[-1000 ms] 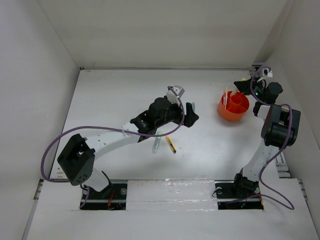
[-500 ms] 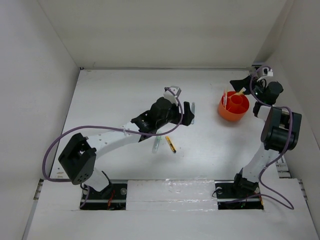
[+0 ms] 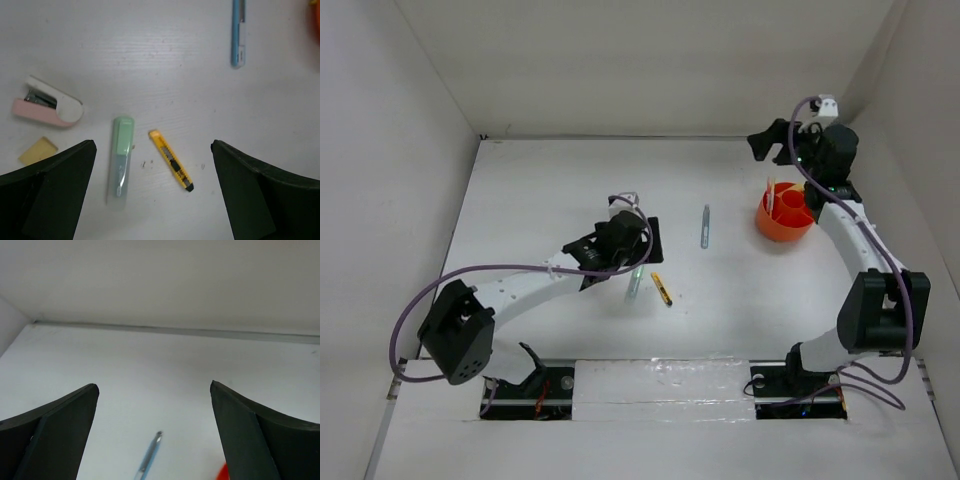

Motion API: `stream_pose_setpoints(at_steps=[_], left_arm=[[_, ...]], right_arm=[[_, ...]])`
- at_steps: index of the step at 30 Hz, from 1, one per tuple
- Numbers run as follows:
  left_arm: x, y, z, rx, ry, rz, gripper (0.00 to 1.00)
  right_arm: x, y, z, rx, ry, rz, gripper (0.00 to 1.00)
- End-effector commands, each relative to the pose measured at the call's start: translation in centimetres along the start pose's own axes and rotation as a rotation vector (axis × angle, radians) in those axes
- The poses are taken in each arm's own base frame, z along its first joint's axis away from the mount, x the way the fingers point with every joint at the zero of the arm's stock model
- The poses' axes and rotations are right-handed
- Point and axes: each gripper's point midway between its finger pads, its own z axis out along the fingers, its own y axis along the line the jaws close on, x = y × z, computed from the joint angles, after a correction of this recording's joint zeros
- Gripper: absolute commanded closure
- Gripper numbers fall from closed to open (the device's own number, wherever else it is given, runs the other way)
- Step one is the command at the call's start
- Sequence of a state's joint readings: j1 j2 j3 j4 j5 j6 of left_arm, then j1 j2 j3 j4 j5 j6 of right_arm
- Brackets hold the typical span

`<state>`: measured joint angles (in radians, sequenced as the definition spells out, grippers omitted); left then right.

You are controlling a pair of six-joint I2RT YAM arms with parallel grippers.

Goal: Sort the stationery into containers
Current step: Pick up the pen from the center of the board.

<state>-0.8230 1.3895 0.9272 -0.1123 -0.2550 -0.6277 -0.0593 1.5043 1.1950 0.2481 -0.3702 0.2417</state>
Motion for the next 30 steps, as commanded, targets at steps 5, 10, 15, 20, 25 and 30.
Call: stream_pose_setpoints(at_steps=[5, 10, 15, 20, 25, 30], left_arm=[[5.0, 3.3, -2.1, -0.090, 0.124, -0.006, 0.00], [8.0, 4.3, -0.9, -0.128, 0.219, 0.059, 0.03], [10.2, 5.7, 0.4, -0.191, 0.292, 0.102, 0.05], [12.2, 6.1, 1.6, -0.213, 0.361, 0.116, 0.17], [13.2, 6.9, 1.9, -0.251, 0.400, 0.122, 0.44], [14.3, 7.9, 1.7, -0.293, 0.442, 0.131, 0.88]], right_arm=[[5.0, 6.9, -2.4, -0.055, 0.162, 0.012, 0.01], [6.1, 11.7, -3.4, -0.160, 0.181, -0.004, 0.02], [6.4, 13.6, -4.4, -0.230, 0.191, -0.005, 0.04], [5.7, 15.0, -5.3, -0.248, 0.170, -0.006, 0.05], [4.1, 15.7, -6.5, -0.260, 0.129, -0.015, 0.05], [3.0, 16.1, -7.3, -0.267, 0.103, -0.019, 0.06]])
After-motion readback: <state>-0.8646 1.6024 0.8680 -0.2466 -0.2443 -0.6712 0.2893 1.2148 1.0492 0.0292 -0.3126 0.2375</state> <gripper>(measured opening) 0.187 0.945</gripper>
